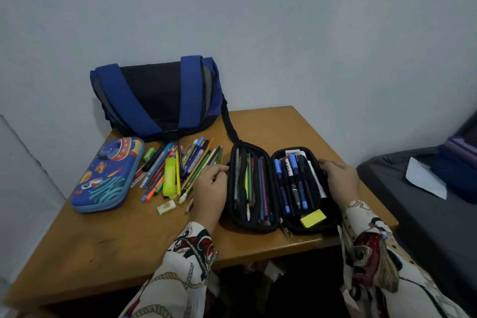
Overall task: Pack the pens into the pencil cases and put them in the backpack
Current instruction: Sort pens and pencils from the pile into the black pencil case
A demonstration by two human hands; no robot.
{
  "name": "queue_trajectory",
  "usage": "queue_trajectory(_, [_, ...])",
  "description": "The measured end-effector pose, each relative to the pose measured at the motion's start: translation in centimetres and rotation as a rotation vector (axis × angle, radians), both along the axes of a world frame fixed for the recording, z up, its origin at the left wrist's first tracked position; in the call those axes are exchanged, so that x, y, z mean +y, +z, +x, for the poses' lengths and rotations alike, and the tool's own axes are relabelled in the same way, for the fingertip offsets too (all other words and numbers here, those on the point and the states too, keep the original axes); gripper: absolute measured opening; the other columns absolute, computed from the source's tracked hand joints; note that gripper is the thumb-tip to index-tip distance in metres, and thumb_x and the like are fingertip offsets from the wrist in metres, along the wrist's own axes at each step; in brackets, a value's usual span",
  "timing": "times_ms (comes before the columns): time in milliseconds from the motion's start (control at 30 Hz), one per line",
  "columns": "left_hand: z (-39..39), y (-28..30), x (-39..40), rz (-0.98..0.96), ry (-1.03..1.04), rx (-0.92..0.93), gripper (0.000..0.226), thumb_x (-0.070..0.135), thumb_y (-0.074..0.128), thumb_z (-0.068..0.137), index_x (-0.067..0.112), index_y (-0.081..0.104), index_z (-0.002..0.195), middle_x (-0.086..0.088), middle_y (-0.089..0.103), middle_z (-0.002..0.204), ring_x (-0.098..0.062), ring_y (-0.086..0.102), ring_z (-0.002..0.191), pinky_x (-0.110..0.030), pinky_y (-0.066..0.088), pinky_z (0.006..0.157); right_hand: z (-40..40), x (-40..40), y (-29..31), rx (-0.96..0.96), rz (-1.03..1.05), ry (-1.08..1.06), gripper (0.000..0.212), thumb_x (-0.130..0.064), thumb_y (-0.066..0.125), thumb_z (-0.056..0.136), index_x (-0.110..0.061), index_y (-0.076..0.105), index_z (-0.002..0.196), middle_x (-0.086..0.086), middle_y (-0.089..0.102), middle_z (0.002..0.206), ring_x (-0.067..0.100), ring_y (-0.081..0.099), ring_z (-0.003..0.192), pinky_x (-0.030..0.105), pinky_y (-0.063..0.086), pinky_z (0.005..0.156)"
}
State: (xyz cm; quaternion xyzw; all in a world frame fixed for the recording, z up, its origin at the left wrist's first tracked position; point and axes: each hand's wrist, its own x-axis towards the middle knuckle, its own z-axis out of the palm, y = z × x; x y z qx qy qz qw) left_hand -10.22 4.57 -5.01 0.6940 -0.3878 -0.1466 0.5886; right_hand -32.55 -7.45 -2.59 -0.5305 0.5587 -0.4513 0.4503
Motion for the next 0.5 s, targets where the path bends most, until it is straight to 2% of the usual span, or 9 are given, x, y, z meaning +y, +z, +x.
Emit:
queue_trajectory(33, [0.1, -0.1, -0.1, -0.027, -0.018, -0.004, 0.025, 0.006, 0.048, 0.094, 0.015, 0.071, 0.089, -0.004, 0.064, 0.091, -0.016, 0.061, 0.08, -0.032, 0.053, 0.07, 0.1, 0.2, 0.3, -0.067, 0.008, 0.025, 0.026, -0.007, 0.053, 0.093, -0.011, 0.072, 0.112, 0.01, 0.071, 0.107, 0.027, 0.065, 0.091, 0.031, 0.054, 0.076])
queue_trajectory(100, [0.1, -0.3, 0.0, -0.067, -0.064, 0.005, 0.025, 0.005, 0.05, 0.094, 0.018, 0.07, 0.088, -0.005, 0.065, 0.093, -0.019, 0.063, 0.085, -0.038, 0.055, 0.073, 0.3, 0.5, 0.6, -0.154, 0.05, 0.107, 0.026, -0.01, 0.051, 0.097, -0.013, 0.07, 0.115, 0.002, 0.069, 0.104, 0.013, 0.064, 0.085, 0.022, 0.054, 0.07])
queue_trajectory(133, [0.0, -0.2, 0.1, -0.087, -0.085, 0.019, 0.024, 0.005, 0.051, 0.094, 0.019, 0.07, 0.09, -0.005, 0.066, 0.093, -0.019, 0.064, 0.085, -0.038, 0.055, 0.072, 0.4, 0.5, 0.6, -0.203, 0.093, 0.151, 0.028, -0.014, 0.049, 0.099, -0.015, 0.069, 0.118, 0.002, 0.07, 0.106, 0.015, 0.065, 0.088, 0.025, 0.055, 0.073])
queue_trajectory(200, [-0.2, 0.0, 0.2, -0.12, -0.113, 0.05, 0.024, 0.006, 0.051, 0.096, 0.019, 0.07, 0.093, -0.003, 0.068, 0.093, -0.017, 0.065, 0.086, -0.037, 0.056, 0.073, 0.9, 0.5, 0.3, -0.372, 0.23, 0.224, 0.031, -0.024, 0.048, 0.1, -0.023, 0.067, 0.124, 0.008, 0.071, 0.114, 0.025, 0.068, 0.094, 0.04, 0.056, 0.081])
queue_trajectory(300, [-0.1, -0.3, 0.2, -0.134, -0.151, 0.062, 0.024, 0.009, 0.051, 0.098, 0.021, 0.071, 0.102, 0.004, 0.07, 0.1, -0.01, 0.065, 0.094, -0.037, 0.056, 0.083, 2.0, 1.1, 0.1, -0.66, 0.414, 0.261, 0.032, -0.033, 0.051, 0.1, -0.03, 0.065, 0.128, 0.011, 0.072, 0.105, 0.03, 0.067, 0.086, 0.049, 0.053, 0.085])
queue_trajectory(400, [-0.1, -0.2, 0.0, -0.12, -0.187, 0.067, 0.034, 0.012, 0.049, 0.099, 0.037, 0.067, 0.114, 0.014, 0.066, 0.115, -0.004, 0.06, 0.109, -0.033, 0.051, 0.096, 3.2, 1.7, 0.4, -0.707, 0.382, 0.31, 0.034, -0.033, 0.049, 0.101, -0.029, 0.06, 0.133, 0.011, 0.073, 0.102, 0.028, 0.068, 0.079, 0.045, 0.057, 0.077])
queue_trajectory(500, [-0.4, 0.1, 0.1, -0.087, -0.295, 0.017, 0.041, 0.019, 0.044, 0.102, 0.051, 0.054, 0.126, 0.021, 0.056, 0.128, 0.008, 0.051, 0.117, -0.016, 0.043, 0.097, 3.9, 2.1, 0.6, -0.693, 0.347, 0.306, 0.03, -0.031, 0.048, 0.102, -0.033, 0.056, 0.131, 0.012, 0.072, 0.107, 0.025, 0.069, 0.074, 0.042, 0.059, 0.066])
